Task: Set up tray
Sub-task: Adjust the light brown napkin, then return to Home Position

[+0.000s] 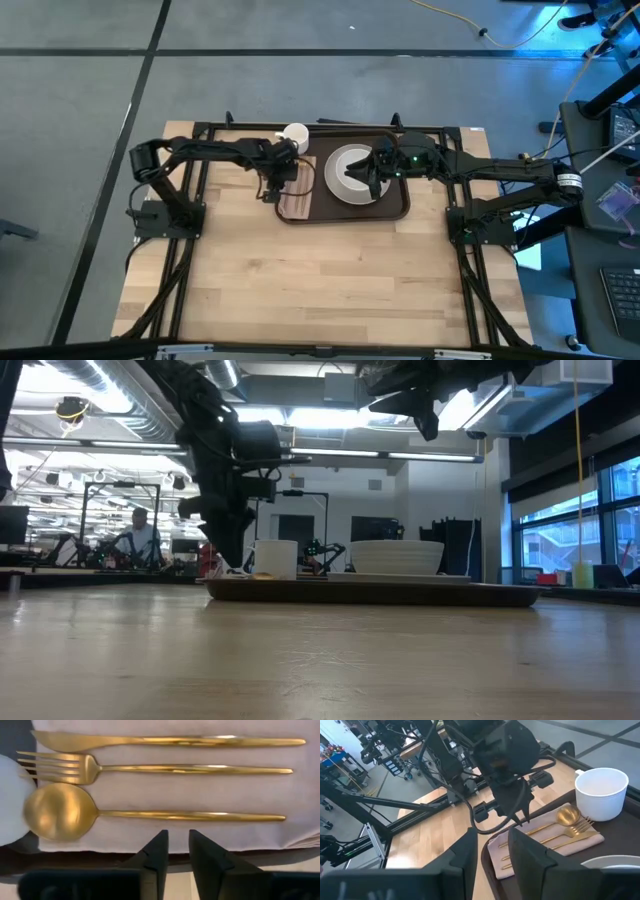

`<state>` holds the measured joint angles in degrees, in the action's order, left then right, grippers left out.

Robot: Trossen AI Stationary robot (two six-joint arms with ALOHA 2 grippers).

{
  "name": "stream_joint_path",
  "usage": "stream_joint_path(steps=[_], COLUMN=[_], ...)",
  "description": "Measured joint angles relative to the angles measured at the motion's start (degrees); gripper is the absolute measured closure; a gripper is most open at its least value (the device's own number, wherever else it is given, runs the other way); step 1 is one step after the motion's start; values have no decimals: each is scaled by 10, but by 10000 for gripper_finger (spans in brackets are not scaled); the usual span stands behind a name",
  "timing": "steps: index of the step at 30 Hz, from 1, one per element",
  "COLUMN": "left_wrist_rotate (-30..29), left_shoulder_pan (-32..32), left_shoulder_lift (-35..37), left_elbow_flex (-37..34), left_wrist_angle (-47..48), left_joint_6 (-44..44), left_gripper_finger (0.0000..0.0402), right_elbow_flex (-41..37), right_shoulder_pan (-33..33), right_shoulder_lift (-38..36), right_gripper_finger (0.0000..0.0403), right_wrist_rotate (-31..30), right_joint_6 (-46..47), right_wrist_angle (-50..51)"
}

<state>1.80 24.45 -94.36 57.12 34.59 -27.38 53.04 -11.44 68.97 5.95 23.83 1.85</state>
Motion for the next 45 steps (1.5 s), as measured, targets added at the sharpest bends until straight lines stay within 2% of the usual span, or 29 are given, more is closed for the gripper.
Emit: stream_joint_path(steps=[8, 13, 18, 27, 31, 35, 39, 45], left_wrist_rotate=[7, 6, 7, 34, 28, -12, -52, -59], left_shoulder_pan=[-11, -23, -36, -38, -37, -30, -10, 17], left_shoulder_lift=[-25, -39, -50, -53, -53, -50, -39, 35], left_elbow_flex=[1, 1, 1, 1, 1, 1, 35, 71], left_wrist_angle=[17, 28, 24, -5, -5, 6, 75, 82], left_joint_6=[0, 5, 46, 125, 127, 128, 144, 136], left_gripper_finger=[374, 389, 399, 400, 399, 398, 389, 364], right_elbow_flex=[0, 0, 0, 0, 0, 0, 0, 0], right_shoulder_pan=[0, 0, 0, 0, 0, 0, 0, -9], right_shoulder_lift=[0, 0, 0, 0, 0, 0, 0, -7], right_gripper_finger=[292, 292, 292, 292, 292, 292, 292, 292], right_wrist_rotate=[1, 1, 1, 1, 1, 2, 2, -11], right_joint_6=[-2, -4, -5, -8, -10, -10, -5, -61], right_wrist_angle=[9, 10, 11, 11, 11, 11, 11, 62])
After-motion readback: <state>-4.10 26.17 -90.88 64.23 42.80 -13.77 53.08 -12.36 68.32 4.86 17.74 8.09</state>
